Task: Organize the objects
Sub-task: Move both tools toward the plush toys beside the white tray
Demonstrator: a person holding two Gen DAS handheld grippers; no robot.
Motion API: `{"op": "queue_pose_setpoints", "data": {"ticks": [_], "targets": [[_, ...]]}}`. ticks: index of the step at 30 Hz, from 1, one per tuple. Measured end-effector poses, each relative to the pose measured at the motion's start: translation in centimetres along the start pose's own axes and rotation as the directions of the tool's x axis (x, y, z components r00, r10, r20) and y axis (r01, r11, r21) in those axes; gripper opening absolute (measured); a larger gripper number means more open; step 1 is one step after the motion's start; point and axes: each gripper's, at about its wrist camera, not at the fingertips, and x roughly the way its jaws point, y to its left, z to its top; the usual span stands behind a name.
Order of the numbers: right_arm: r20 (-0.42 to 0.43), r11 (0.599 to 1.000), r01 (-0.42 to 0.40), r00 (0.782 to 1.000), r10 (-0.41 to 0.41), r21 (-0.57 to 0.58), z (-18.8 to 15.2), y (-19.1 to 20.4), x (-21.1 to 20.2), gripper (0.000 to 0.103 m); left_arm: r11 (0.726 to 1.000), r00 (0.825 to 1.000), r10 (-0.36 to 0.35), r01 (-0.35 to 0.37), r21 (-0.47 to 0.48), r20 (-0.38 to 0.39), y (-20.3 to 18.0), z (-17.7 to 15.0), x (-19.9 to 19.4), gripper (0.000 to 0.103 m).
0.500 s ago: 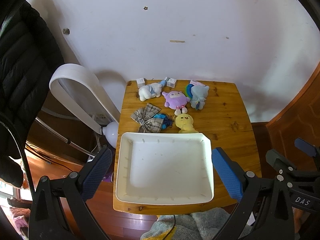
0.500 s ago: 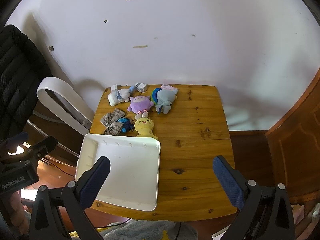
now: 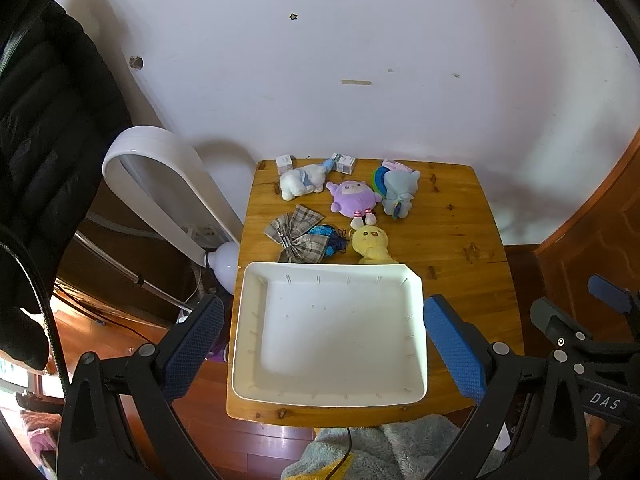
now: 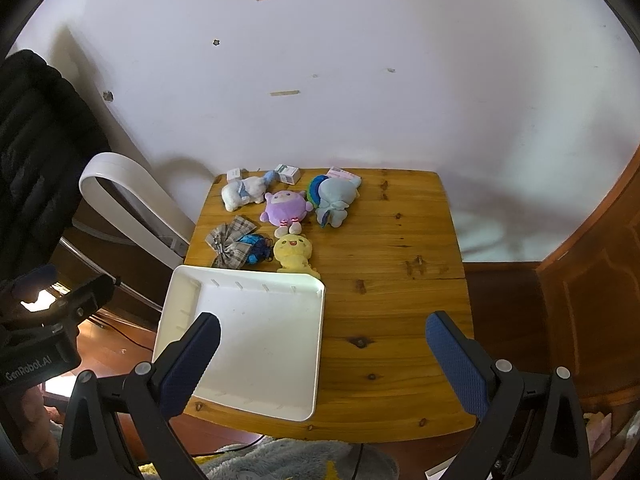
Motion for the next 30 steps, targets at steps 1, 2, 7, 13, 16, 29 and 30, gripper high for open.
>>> {"op": "queue_pose_setpoints", "data": {"ticks": [1,2,7,13,16,29,30], "targets": [[0.001,1.000,-0.003,1.000,0.003,-0.001,0.0,0.0,0.0,0.103,1.000,1.000,0.000,0.000,0.000,-0.001,0.0,0.2,0.0,0.100],[0.002,1.000,-0.006,1.000,0.006,-0.002,0.0,0.0,-0.1,0.103,1.000,1.000,0.000,0.000,-0.003,-0.001,0.0,0.1,-0.1,0.100],[0.006,1.000,-0.017,1.000,0.017,-0.013,0.1,-0.2,-0.2,0.103,1.000,1.000,0.000,0.000,-0.018,-0.006,-0.1,0.1,-0.1,0.100],[0.007,0.999,-0.041,0.999,0.041,-0.024,0.6,-0.5,-0.2,0.103,0.999,1.000,0.001,-0.001,-0.032,-0.007,-0.3,0.1,-0.2,0.100],[0.012,0.998,-0.063,0.998,0.063,-0.026,0.9,-0.7,-0.2,0.103,0.999,1.000,0.003,-0.003,-0.040,-0.008,-0.4,0.3,-0.1,0.100],[0.053,0.988,-0.131,0.989,0.135,-0.082,2.8,-1.3,-0.4,0.103,0.990,0.999,0.030,-0.028,-0.141,0.012,-1.3,1.1,-0.1,0.100],[0.058,0.987,-0.134,0.988,0.140,-0.090,3.0,-1.4,-0.4,0.103,0.988,0.999,0.034,-0.032,-0.148,0.012,-1.3,1.1,-0.1,0.100]]}}
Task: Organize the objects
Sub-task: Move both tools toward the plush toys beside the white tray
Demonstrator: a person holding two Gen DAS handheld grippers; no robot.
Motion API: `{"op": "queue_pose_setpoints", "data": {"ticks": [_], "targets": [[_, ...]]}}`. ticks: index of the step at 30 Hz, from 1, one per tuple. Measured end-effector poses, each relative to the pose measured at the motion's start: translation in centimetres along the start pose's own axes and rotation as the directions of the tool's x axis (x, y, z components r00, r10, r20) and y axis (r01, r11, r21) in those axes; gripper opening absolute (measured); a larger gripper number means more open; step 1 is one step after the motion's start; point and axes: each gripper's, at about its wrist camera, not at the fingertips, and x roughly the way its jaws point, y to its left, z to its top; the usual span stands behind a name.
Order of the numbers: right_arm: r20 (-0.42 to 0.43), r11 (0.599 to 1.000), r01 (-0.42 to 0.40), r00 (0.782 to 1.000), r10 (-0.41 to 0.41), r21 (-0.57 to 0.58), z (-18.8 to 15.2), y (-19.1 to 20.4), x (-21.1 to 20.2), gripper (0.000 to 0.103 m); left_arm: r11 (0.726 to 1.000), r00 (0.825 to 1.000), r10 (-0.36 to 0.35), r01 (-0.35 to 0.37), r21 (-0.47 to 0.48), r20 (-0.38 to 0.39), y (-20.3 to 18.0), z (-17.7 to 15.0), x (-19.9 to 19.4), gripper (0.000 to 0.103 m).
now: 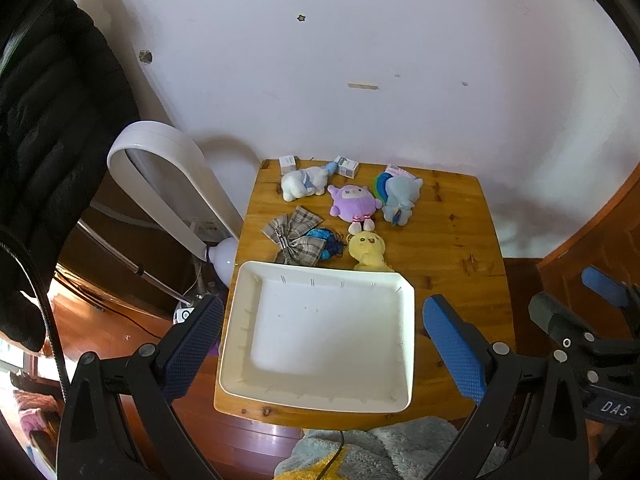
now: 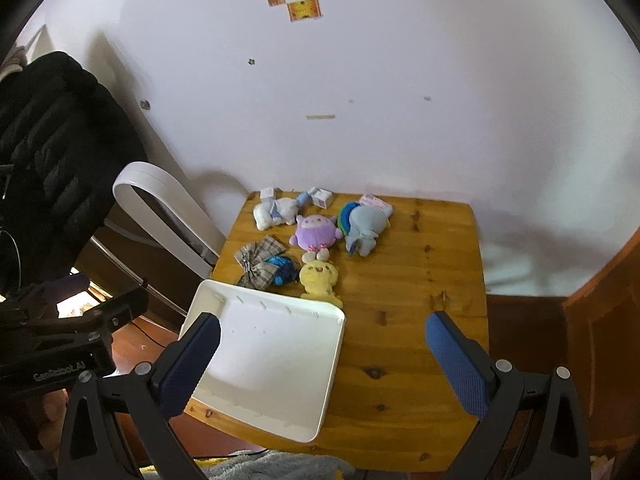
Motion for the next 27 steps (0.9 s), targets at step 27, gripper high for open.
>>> {"op": "queue_pose_setpoints", "data": {"ticks": [27], "targets": [[-0.005,0.997,-0.072,0.997,0.072,-0.024,5.6,-1.1,5.7,0.103,0.970,0.970,0.237,-0.234,-0.063,0.055,1.5,5.0,1.3,0.100]]}}
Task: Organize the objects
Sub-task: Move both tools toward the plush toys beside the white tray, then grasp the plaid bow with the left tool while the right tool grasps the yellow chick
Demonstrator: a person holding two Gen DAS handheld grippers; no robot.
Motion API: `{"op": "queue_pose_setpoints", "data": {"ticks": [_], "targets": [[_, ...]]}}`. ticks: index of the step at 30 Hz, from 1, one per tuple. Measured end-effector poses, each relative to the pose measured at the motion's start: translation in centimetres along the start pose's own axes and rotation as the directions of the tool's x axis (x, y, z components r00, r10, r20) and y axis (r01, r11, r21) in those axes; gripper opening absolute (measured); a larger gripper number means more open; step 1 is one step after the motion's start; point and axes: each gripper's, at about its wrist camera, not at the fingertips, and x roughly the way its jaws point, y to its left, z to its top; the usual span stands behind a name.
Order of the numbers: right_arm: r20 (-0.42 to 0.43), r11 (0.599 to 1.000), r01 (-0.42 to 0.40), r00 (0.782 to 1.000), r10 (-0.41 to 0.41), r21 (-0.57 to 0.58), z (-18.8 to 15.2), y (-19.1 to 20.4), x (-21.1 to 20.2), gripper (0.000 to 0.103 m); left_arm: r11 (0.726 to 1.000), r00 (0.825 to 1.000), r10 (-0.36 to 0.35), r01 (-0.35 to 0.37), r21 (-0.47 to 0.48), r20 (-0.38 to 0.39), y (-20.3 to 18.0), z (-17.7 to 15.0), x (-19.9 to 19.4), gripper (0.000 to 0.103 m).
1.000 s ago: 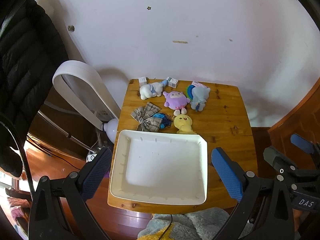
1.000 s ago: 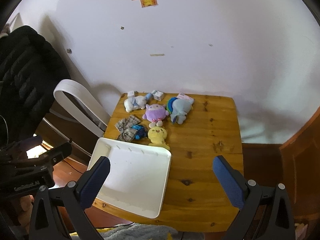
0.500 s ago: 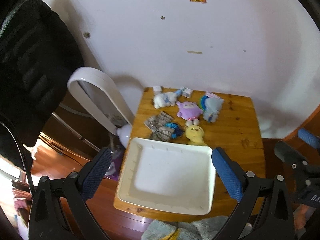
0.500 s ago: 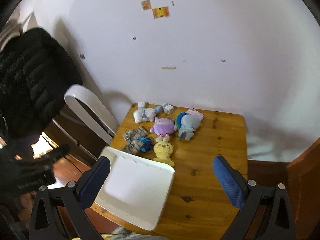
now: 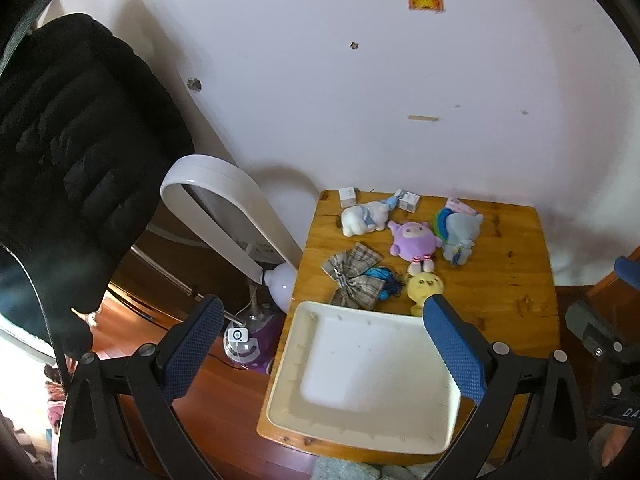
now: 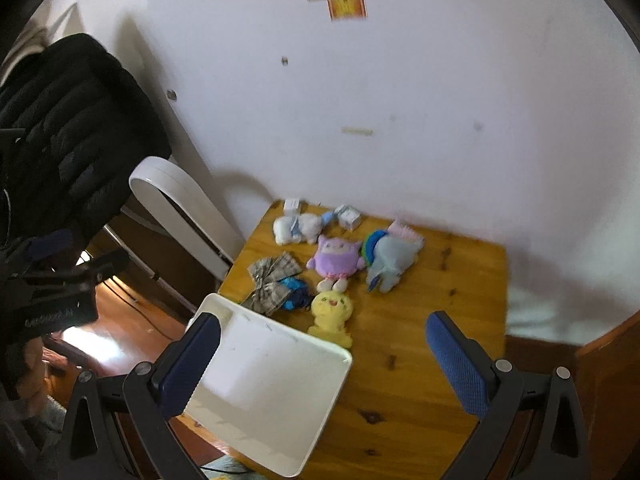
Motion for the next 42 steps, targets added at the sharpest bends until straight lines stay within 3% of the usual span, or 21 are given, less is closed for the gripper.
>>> {"op": "queue_pose_setpoints", "data": {"ticks": [5,8,11,17,20,21,24,32,36,37,40,42], "targets": [[-0.117,0.997,0.015,0.993,-0.005,0.082,0.7,-1.2,5.9,0.103,0.998,1.000,-0.002,0.004,0.068,-0.028,0.0,2.2,4.5,0.100],[-0.171,0.991,0.043,0.985,-0.021,0.128,0.9,-1.8,10.3,0.103,0.991,0.995,-0.047,0.057,0.124,-0.084,-0.4,3.2,8.7,0.100],[-0.221,0.985,0.069,0.975,-0.032,0.160,0.9,-2.1,15.0,0.100,0.981,0.978,-0.105,0.131,0.140,-0.180,-0.7,4.0,14.1,0.100],[-0.348,0.977,0.133,0.935,-0.067,0.169,-0.3,-1.4,24.4,0.088,0.975,0.924,-0.191,0.217,0.043,-0.332,-0.3,3.8,25.6,0.100],[-0.399,0.974,0.151,0.914,-0.073,0.170,-1.1,-1.2,27.9,0.086,0.966,0.876,-0.255,0.252,-0.063,-0.409,0.2,2.8,31.2,0.100],[-0.414,0.972,0.164,0.907,-0.081,0.168,-1.5,-1.2,28.9,0.086,0.960,0.851,-0.278,0.254,-0.114,-0.445,0.4,2.2,33.4,0.100],[-0.457,0.964,0.206,0.883,-0.111,0.165,-2.5,-1.5,31.3,0.086,0.948,0.810,-0.316,0.250,-0.198,-0.494,0.8,0.7,36.9,0.100],[-0.512,0.952,0.247,0.850,-0.124,0.180,-3.9,-2.3,34.0,0.086,0.951,0.765,-0.306,0.226,-0.209,-0.566,-0.2,-2.1,40.8,0.100],[-0.523,0.948,0.265,0.841,-0.138,0.177,-4.0,-2.3,34.7,0.081,0.942,0.718,-0.329,0.207,-0.264,-0.613,-0.6,-3.1,42.1,0.099],[-0.529,0.947,0.270,0.837,-0.142,0.173,-4.1,-2.3,34.9,0.080,0.941,0.713,-0.331,0.202,-0.271,-0.618,-0.5,-3.1,42.3,0.099],[-0.550,0.947,0.276,0.822,-0.144,0.165,-4.2,-2.2,35.5,0.078,0.952,0.720,-0.294,0.163,-0.258,-0.629,-0.7,-3.3,42.3,0.098],[-0.554,0.947,0.275,0.820,-0.143,0.163,-4.3,-2.1,35.7,0.078,0.951,0.710,-0.294,0.153,-0.268,-0.640,-0.7,-3.5,42.4,0.098]]}}
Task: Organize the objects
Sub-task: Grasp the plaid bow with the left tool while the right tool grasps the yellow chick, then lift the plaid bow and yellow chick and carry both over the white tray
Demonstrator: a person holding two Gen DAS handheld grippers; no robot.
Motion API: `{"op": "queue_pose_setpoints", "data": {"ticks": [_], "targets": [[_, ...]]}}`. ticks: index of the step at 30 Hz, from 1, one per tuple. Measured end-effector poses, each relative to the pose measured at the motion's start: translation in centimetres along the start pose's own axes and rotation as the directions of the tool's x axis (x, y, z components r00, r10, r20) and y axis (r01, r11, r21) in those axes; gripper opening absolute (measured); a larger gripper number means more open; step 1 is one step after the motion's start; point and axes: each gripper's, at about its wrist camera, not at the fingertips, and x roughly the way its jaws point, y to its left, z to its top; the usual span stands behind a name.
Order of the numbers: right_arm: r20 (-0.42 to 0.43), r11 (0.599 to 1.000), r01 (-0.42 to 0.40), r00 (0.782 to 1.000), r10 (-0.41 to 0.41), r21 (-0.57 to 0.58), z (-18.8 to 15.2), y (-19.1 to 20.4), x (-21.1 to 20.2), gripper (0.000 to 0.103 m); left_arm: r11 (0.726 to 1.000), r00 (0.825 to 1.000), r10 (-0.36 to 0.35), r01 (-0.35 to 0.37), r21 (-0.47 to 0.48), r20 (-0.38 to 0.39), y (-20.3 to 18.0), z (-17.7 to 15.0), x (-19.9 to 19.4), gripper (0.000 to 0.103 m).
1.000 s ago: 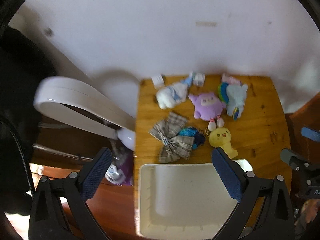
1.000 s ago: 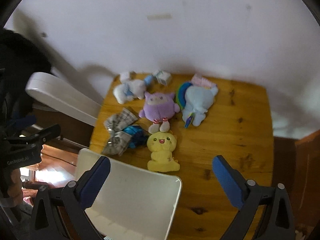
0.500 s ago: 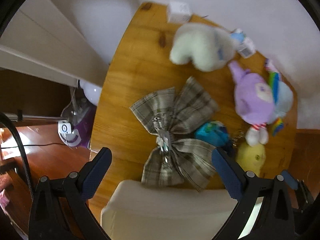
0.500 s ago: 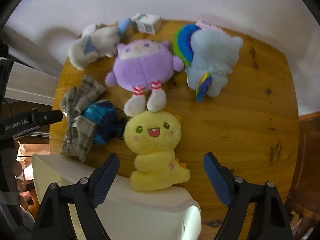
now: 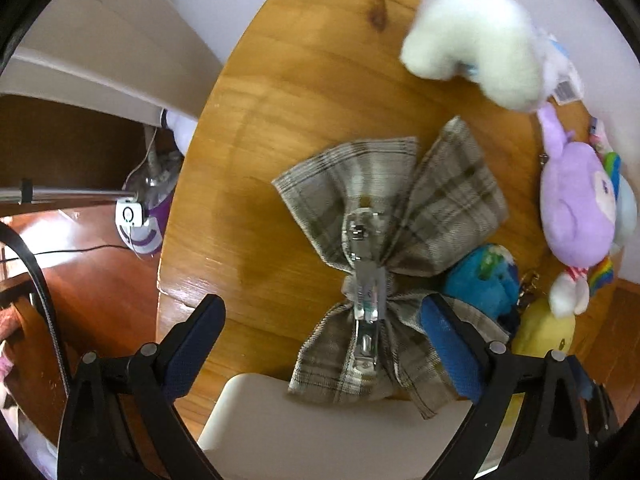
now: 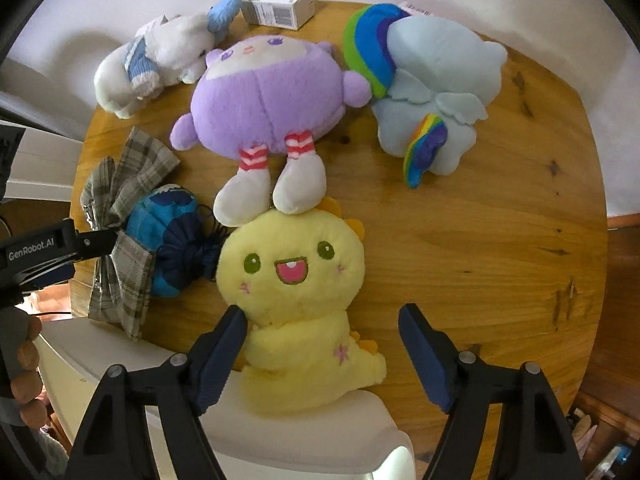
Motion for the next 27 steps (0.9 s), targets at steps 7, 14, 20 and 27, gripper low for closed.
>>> {"op": "queue_pose_setpoints", "data": {"ticks": [7,14,20,27], "targets": [[-0.021,1.000,0.010,1.000,-0.010,-0.019,-0.1,0.9,0.4,0.062,1.000,0.997,-0.026,0.025,-0.015,-0.068,-0.4,-0.1,0.7,0.095],[-0.057,1.000,0.010,0.998,-0.010,-0.005,-0.4,1.0,1.2,0.045,1.000,0.999,-0.020,0.020,0.009,-0.034,-1.8,-1.1,-1.0,0.082],[-0.020,1.000,-0.003,1.000,0.003,0.012,-0.9,0.6,-0.1,0.043,0.995,0.999,-0.045,0.047,0.084,-0.021,-4.2,-1.5,-2.5,0.031],[0.096,0.998,-0.004,0.995,-0.001,0.056,-1.9,-0.7,-4.4,0.043,0.995,0.994,-0.072,0.078,-0.068,0.080,-4.1,-1.8,-3.5,0.019]]}}
